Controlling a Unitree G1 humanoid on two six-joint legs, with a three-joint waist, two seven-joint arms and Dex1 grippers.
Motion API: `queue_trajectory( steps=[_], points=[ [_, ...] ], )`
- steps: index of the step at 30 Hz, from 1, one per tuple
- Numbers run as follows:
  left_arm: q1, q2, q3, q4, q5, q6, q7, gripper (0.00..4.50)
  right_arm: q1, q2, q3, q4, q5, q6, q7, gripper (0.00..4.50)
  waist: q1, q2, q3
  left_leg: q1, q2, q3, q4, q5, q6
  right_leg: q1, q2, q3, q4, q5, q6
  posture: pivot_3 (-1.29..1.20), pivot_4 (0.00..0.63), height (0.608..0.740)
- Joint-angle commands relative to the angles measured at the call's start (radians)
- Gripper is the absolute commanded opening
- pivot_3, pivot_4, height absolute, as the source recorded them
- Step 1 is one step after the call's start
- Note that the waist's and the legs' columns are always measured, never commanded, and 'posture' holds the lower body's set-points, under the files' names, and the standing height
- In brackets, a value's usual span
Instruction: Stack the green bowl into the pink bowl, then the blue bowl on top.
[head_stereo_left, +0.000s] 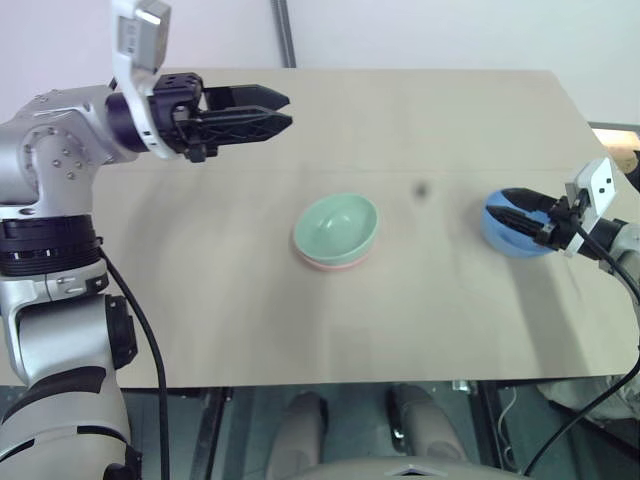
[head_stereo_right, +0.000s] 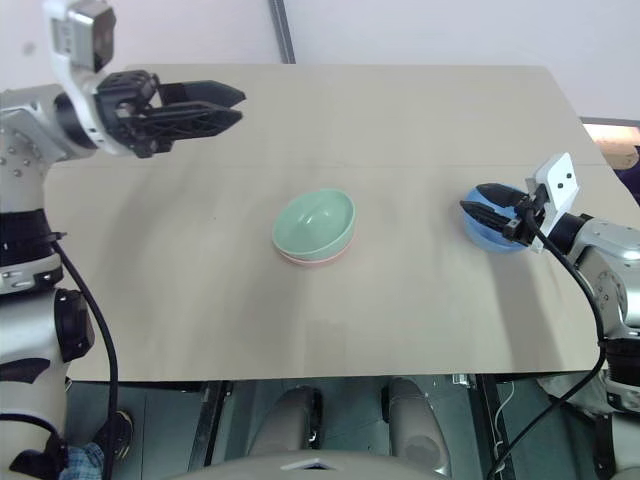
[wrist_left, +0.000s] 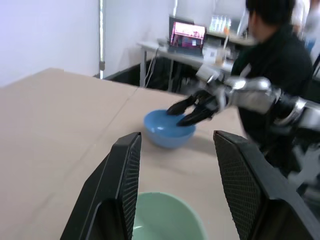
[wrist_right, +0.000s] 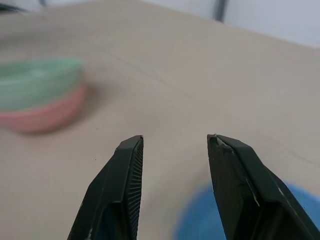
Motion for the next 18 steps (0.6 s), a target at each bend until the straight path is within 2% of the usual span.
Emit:
queue_trajectory(
  steps=[1,7,18],
  points=[
    [-0.006,0.025,0.071,-0.072,-0.093,0.068,0.028,2.43,-0.028,-0.026,0.025,0.006,-0.077,0.003,-0.042,2.29,0.004,0.000,0.000,0.000,0.000,0.000,0.000,0.000,0.000,0.000,0.000,0.000,0.000,0.000,0.000,0.00,0.150,0.740],
    [0.076,0.082,0.071,-0.142,-0.183,0.123,-0.064,2.43,-0.013,-0.041,0.060,-0.053,-0.096,0.026,-0.004,2.29,0.001,0.000,0.000,0.000,0.000,0.000,0.000,0.000,0.000,0.000,0.000,0.000,0.000,0.000,0.000,0.00,0.150,0.740],
    [0.185,0.157,0.005,-0.173,-0.132,0.035,-0.131,2.43,0.022,-0.068,0.079,-0.093,-0.126,0.098,0.004,2.29,0.004,0.000,0.000,0.000,0.000,0.001,0.000,0.000,0.000,0.000,0.000,0.000,-0.001,0.000,0.000,0.00,0.150,0.740]
  ],
)
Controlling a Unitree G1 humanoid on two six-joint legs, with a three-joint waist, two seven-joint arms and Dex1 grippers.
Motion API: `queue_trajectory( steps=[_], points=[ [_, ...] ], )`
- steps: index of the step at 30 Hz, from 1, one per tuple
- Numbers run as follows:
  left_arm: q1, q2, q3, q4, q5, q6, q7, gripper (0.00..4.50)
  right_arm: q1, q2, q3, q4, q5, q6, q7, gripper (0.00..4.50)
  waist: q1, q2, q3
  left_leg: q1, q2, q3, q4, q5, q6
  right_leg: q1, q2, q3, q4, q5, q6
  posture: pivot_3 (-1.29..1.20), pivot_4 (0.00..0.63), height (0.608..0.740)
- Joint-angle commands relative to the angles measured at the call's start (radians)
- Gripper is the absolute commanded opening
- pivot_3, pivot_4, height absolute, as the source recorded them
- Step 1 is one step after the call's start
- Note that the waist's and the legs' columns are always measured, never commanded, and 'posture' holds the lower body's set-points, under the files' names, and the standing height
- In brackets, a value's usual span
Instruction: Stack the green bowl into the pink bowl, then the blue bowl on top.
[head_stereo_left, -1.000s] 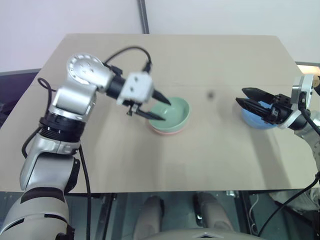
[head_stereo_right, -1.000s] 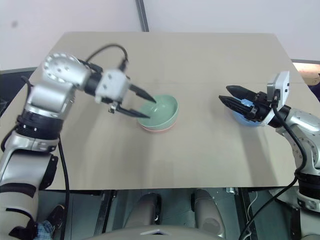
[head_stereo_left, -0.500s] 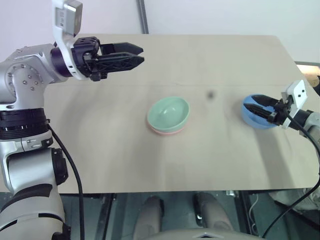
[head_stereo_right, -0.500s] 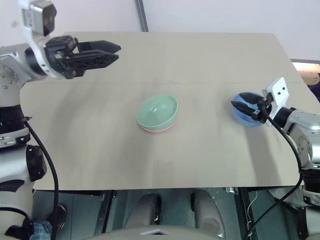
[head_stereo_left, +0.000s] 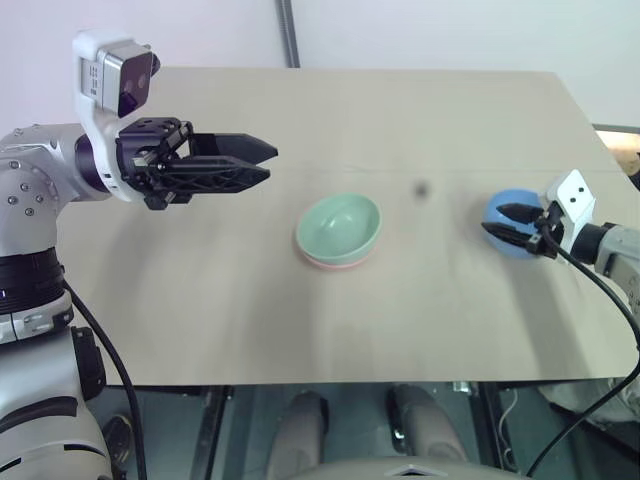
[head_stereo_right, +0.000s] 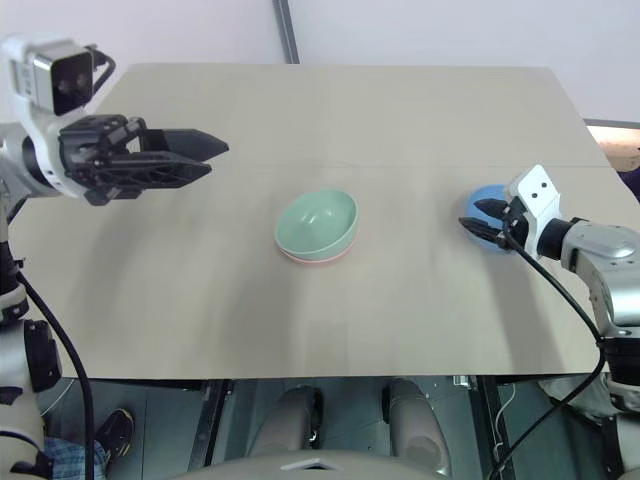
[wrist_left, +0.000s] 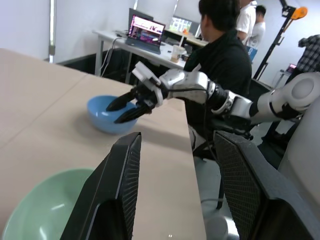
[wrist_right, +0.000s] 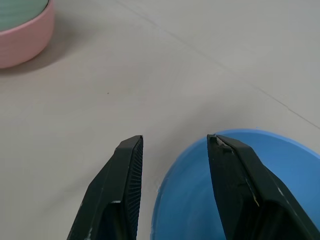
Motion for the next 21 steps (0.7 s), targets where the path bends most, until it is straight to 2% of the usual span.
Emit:
queue_trajectory(
  steps=[1,10,21],
  points=[
    [0.020,0.047,-0.020,-0.028,0.037,-0.061,-0.036,2.43,0.020,-0.029,0.008,-0.044,-0.019,0.030,0.001,2.29,-0.001,0.000,0.000,0.000,0.000,0.000,0.000,0.000,0.000,0.000,0.000,0.000,0.000,0.000,0.000,0.00,0.150,0.740],
    [0.139,0.119,-0.113,-0.008,0.214,-0.273,-0.105,2.43,0.027,-0.051,0.031,-0.030,-0.063,0.058,-0.006,2.29,-0.003,0.000,0.000,0.000,0.000,0.001,0.000,0.000,0.000,0.000,0.000,0.000,0.000,0.000,0.000,0.00,0.150,0.740],
    [0.187,0.121,-0.137,0.057,0.335,-0.440,-0.129,2.43,0.012,-0.058,0.043,0.000,-0.097,0.077,-0.015,2.29,-0.001,0.000,0.000,0.000,0.000,0.001,0.000,0.000,0.000,0.000,0.000,0.000,0.000,0.000,0.000,0.00,0.150,0.740]
  ],
)
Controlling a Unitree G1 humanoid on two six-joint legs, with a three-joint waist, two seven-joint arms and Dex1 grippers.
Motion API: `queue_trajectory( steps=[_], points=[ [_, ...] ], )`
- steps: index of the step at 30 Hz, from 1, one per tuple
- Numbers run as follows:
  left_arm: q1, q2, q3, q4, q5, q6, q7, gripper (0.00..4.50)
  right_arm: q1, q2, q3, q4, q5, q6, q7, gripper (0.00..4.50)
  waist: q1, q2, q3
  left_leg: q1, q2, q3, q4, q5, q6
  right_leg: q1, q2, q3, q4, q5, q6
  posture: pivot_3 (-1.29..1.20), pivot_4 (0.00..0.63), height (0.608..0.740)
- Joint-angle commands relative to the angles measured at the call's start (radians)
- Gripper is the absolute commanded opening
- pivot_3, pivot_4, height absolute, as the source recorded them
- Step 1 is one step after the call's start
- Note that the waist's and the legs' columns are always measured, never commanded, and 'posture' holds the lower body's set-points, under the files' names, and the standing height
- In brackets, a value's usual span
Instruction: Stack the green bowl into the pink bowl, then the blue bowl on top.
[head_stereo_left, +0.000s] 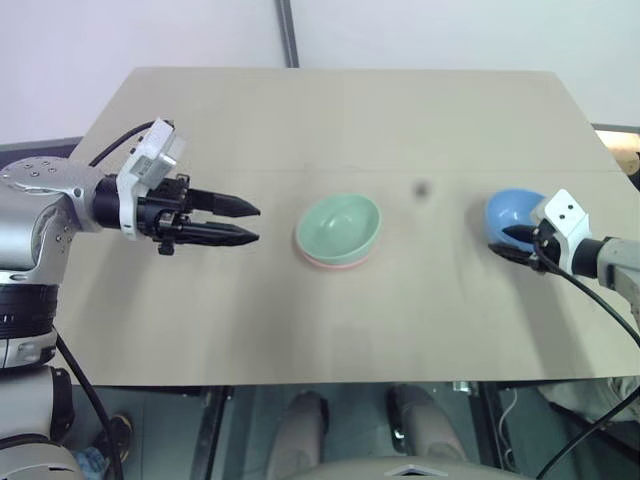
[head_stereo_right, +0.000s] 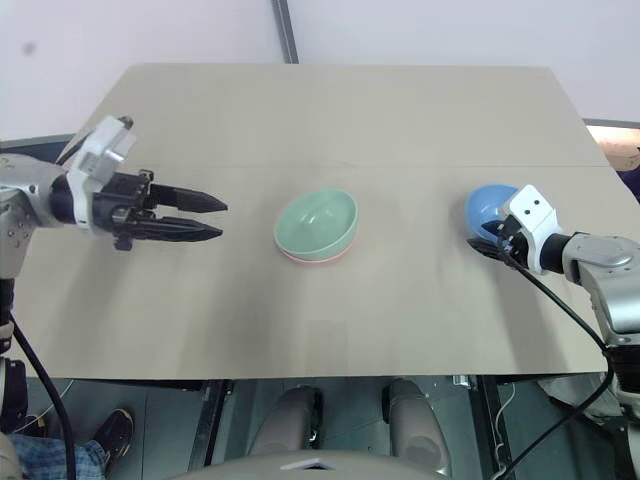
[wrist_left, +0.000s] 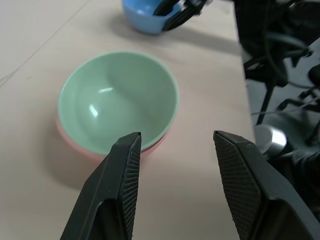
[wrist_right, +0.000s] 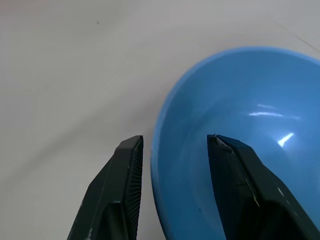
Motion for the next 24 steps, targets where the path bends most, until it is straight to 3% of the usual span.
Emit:
queue_trajectory(
  steps=[1,9,12,15,24],
  points=[
    [0.002,0.011,-0.001,0.006,0.029,-0.053,-0.012,2.43,-0.022,-0.014,-0.006,-0.006,-0.019,-0.003,-0.009,2.29,0.000,0.000,0.000,0.000,0.000,0.000,0.000,0.000,0.000,0.000,0.000,0.000,0.000,0.000,0.000,0.00,0.150,0.740],
    [0.010,0.013,-0.010,0.016,0.046,-0.074,-0.024,2.43,-0.023,-0.037,0.018,0.010,-0.068,0.037,-0.021,2.29,0.000,0.000,0.000,0.000,0.000,0.000,0.000,0.000,0.000,0.000,0.000,0.000,0.000,0.000,0.000,0.00,0.150,0.740],
    [0.010,0.012,-0.013,0.024,0.053,-0.084,-0.024,2.51,0.002,-0.057,0.021,-0.005,-0.080,0.010,0.001,1.64,0.000,0.000,0.000,0.000,0.000,0.000,0.000,0.000,0.000,0.000,0.000,0.000,0.000,0.000,0.000,0.00,0.150,0.740],
    [0.011,0.011,-0.012,0.026,0.055,-0.085,-0.026,2.51,0.006,-0.056,0.022,-0.023,-0.066,0.016,0.019,0.24,0.000,0.000,0.000,0.000,0.000,0.000,0.000,0.000,0.000,0.000,0.000,0.000,0.000,0.000,0.000,0.00,0.150,0.740],
    [0.021,0.020,0.005,0.019,0.052,-0.082,-0.030,2.51,-0.074,-0.042,0.051,-0.049,-0.065,-0.021,0.059,0.24,-0.004,-0.001,0.000,0.000,0.000,0.000,0.000,0.000,0.000,0.000,0.000,0.000,0.000,0.000,0.000,0.00,0.150,0.740]
  ],
)
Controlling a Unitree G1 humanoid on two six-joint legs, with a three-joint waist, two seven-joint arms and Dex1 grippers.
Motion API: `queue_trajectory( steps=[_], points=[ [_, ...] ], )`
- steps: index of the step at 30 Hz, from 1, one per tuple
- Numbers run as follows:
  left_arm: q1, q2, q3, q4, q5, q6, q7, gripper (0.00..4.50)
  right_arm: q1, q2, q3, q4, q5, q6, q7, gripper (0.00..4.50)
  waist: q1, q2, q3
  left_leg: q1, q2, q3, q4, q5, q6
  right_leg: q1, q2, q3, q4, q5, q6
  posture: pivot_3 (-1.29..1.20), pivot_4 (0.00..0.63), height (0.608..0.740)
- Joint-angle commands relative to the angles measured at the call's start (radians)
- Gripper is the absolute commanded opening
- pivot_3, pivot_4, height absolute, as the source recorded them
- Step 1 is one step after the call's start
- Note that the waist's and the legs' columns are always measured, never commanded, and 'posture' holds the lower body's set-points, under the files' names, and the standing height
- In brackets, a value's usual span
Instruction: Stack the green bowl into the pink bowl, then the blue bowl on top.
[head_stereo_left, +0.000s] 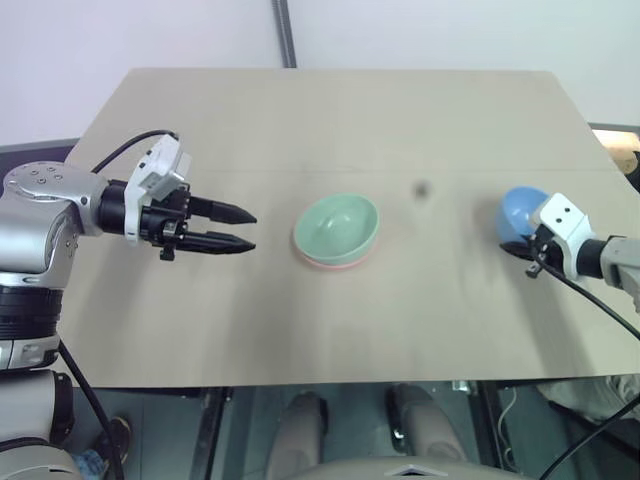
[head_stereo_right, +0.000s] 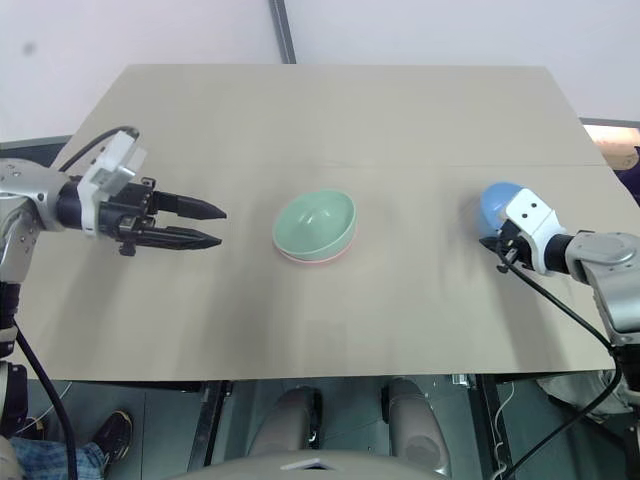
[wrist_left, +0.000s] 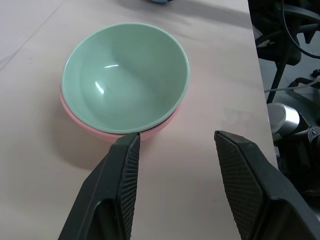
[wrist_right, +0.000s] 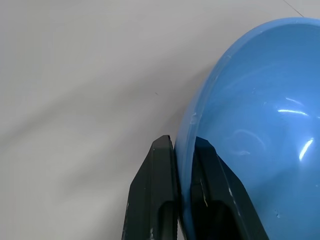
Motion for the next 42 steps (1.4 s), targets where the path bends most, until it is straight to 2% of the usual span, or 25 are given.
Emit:
queue_trajectory(
  steps=[1,12,19,24,26,27,28,29,30,31,32,34,38,42],
  points=[
    [0.005,0.025,0.034,-0.013,-0.007,-0.008,-0.007,2.51,-0.085,0.019,0.013,-0.046,0.006,-0.034,0.014,0.24,-0.001,0.000,0.000,0.000,0.000,0.000,0.000,0.000,0.000,0.000,0.000,0.000,0.000,0.000,0.000,0.00,0.150,0.740],
    [0.036,0.044,0.050,-0.020,-0.008,-0.013,-0.010,2.51,-0.407,0.231,0.206,-0.262,0.069,0.053,0.048,0.24,0.007,0.001,0.001,-0.002,0.001,0.000,-0.001,0.000,0.000,-0.002,0.000,0.000,-0.001,0.000,0.000,0.00,0.150,0.740],
    [0.037,0.040,0.045,-0.006,-0.003,-0.026,-0.011,2.51,-0.453,0.302,0.347,-0.277,0.041,0.054,0.074,0.24,0.006,0.001,0.001,-0.002,0.000,-0.001,-0.001,0.000,0.000,-0.002,0.000,-0.001,0.000,0.000,0.000,0.00,0.150,0.740],
    [0.047,0.048,0.053,-0.006,-0.006,-0.030,-0.010,2.51,-0.464,0.336,0.439,-0.231,-0.038,-0.025,0.079,0.24,0.001,0.001,0.001,-0.002,0.000,-0.001,-0.001,0.000,0.000,-0.002,0.000,-0.001,0.000,0.000,0.000,0.00,0.150,0.740],
    [0.055,0.054,0.060,-0.009,-0.008,-0.029,-0.010,2.51,-0.474,0.336,0.462,-0.220,-0.061,-0.034,0.090,0.96,0.001,0.001,0.001,-0.002,0.000,0.000,-0.001,0.000,0.000,-0.002,0.000,-0.001,0.000,0.000,0.000,0.00,0.150,0.740],
    [0.058,0.056,0.065,-0.009,-0.008,-0.029,-0.008,2.51,-0.478,0.338,0.467,-0.217,-0.066,-0.034,0.096,1.07,0.001,0.001,0.001,-0.002,0.000,-0.001,-0.001,0.000,0.000,-0.003,0.000,-0.001,0.000,0.000,0.000,0.00,0.150,0.740],
    [0.060,0.058,0.068,-0.009,-0.009,-0.029,-0.007,2.51,-0.481,0.340,0.469,-0.216,-0.069,-0.034,0.099,1.67,0.001,0.001,0.001,-0.002,0.000,-0.001,-0.001,0.000,0.000,-0.003,0.000,-0.001,0.000,0.000,0.000,0.00,0.150,0.740],
    [0.064,0.060,0.070,-0.008,-0.008,-0.031,-0.006,2.51,-0.483,0.348,0.467,-0.213,-0.072,-0.044,0.096,1.90,0.001,0.001,0.001,-0.002,0.000,-0.001,-0.001,0.000,0.000,-0.003,0.000,-0.001,0.000,0.000,0.000,0.00,0.150,0.740],
    [0.067,0.061,0.072,-0.008,-0.008,-0.033,-0.006,2.51,-0.486,0.356,0.464,-0.212,-0.074,-0.050,0.093,2.42,0.001,0.001,0.001,-0.002,0.001,-0.001,-0.001,0.000,0.000,-0.003,0.000,-0.001,0.000,0.000,0.000,0.00,0.150,0.740],
    [0.068,0.060,0.074,-0.008,-0.009,-0.031,-0.005,2.51,-0.486,0.367,0.455,-0.212,-0.073,-0.060,0.087,2.68,0.001,0.001,0.001,-0.002,0.001,-0.001,-0.001,0.000,0.000,-0.003,0.000,-0.001,0.000,0.000,0.000,0.00,0.150,0.740],
    [0.069,0.059,0.075,-0.008,-0.009,-0.030,-0.004,2.51,-0.487,0.378,0.443,-0.214,-0.069,-0.062,0.081,3.23,0.001,0.001,0.001,-0.002,0.001,-0.001,-0.001,0.000,0.000,-0.003,0.000,-0.001,0.000,0.000,0.000,0.00,0.150,0.740],
    [0.070,0.058,0.076,-0.006,-0.007,-0.033,-0.005,2.51,-0.502,0.402,0.409,-0.229,-0.032,-0.014,0.076,4.05,0.001,0.001,0.001,-0.002,0.001,-0.001,-0.001,0.000,0.000,-0.003,0.000,-0.001,0.000,0.000,0.000,0.00,0.150,0.740],
    [0.069,0.055,0.074,-0.002,-0.005,-0.037,-0.006,2.51,-0.543,0.425,0.272,-0.260,0.115,0.148,0.074,4.05,0.002,0.001,0.001,-0.002,0.001,-0.001,-0.001,0.000,0.000,-0.003,0.000,-0.001,0.000,0.000,0.000,0.00,0.150,0.740],
    [0.072,0.057,0.072,-0.005,-0.009,-0.033,-0.011,2.51,-0.528,0.337,0.145,-0.256,0.245,0.256,0.132,4.05,0.009,0.001,0.001,-0.003,0.000,-0.001,-0.001,0.000,0.000,-0.002,-0.001,-0.002,0.000,0.000,0.000,0.00,0.150,0.740]
  ],
)
